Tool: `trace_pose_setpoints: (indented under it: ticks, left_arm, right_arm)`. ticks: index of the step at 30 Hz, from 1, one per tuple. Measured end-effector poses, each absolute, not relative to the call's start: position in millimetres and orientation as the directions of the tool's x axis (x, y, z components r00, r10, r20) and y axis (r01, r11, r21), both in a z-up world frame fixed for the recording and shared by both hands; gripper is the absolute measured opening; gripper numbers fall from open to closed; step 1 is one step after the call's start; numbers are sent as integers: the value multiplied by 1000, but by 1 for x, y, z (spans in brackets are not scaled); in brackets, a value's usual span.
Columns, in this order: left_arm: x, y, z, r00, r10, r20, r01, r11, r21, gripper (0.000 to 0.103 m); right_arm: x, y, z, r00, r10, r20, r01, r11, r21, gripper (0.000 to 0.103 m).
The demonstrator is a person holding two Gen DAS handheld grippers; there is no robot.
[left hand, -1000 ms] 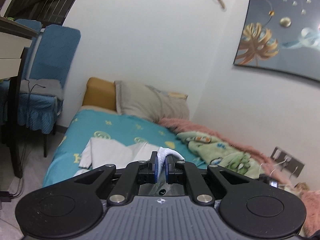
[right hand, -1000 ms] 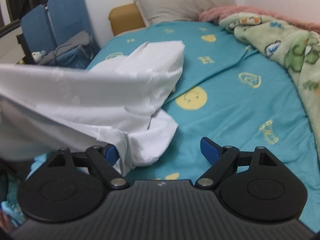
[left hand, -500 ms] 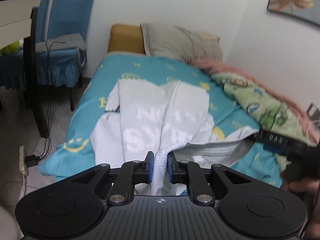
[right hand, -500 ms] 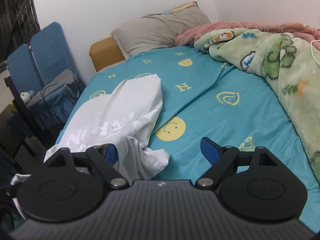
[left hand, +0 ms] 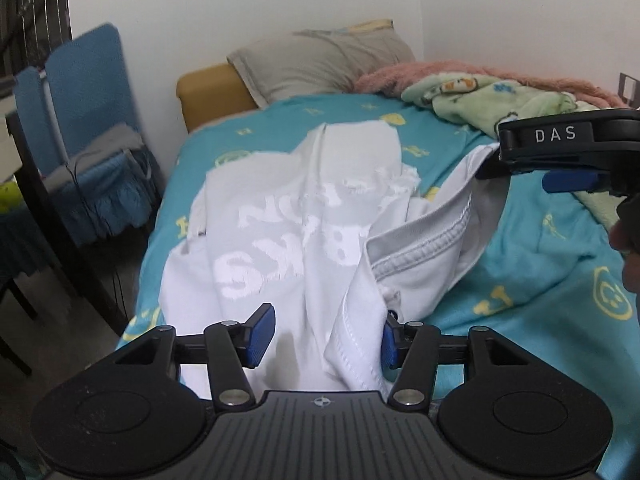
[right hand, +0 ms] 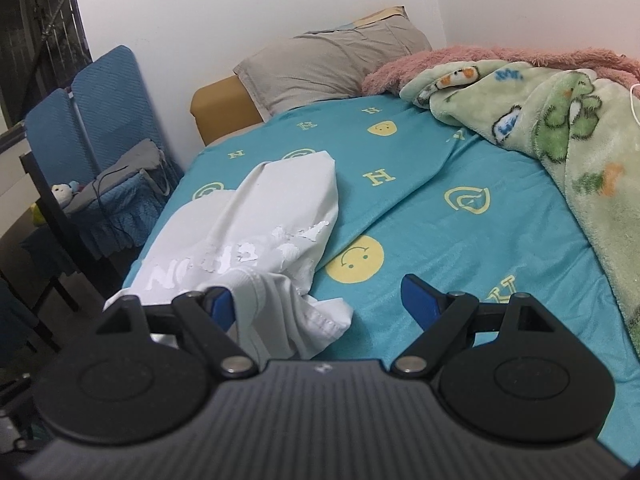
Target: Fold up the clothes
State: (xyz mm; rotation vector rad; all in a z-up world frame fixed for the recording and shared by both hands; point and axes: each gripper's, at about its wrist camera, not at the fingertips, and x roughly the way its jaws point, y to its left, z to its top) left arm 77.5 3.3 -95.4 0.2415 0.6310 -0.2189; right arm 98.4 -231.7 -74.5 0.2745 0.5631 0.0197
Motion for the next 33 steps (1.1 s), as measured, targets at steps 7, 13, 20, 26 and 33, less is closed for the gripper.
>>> trace_pose_setpoints:
  ticks: [7,13,20,26,33]
  left_arm:
    - [83,0,-101,811,-43,-584,205,955,213,57]
    - [86,22,-92,819,84,-568,49,975,215,64]
    - [63,28,-71,839,166,-519,-11,958,288,68]
    - [66,47,-64,825,211,-524,-98,967,235,70]
    - [46,51,-38,892,183,-414,-132,980,150,72]
  right_arm:
    - [94,-232,-72,862,96,-498,57,957,283,85]
    - [80,-236,-58,919,-48,-392,153,958,241,85]
    - [89,-241,-72,872,-138,-470,231,962,146,85]
    - [108,-243,-114,728,-86,-680,224,967,118,85]
    - [70,-253,-74,870,-143,-472,264,943,201,85]
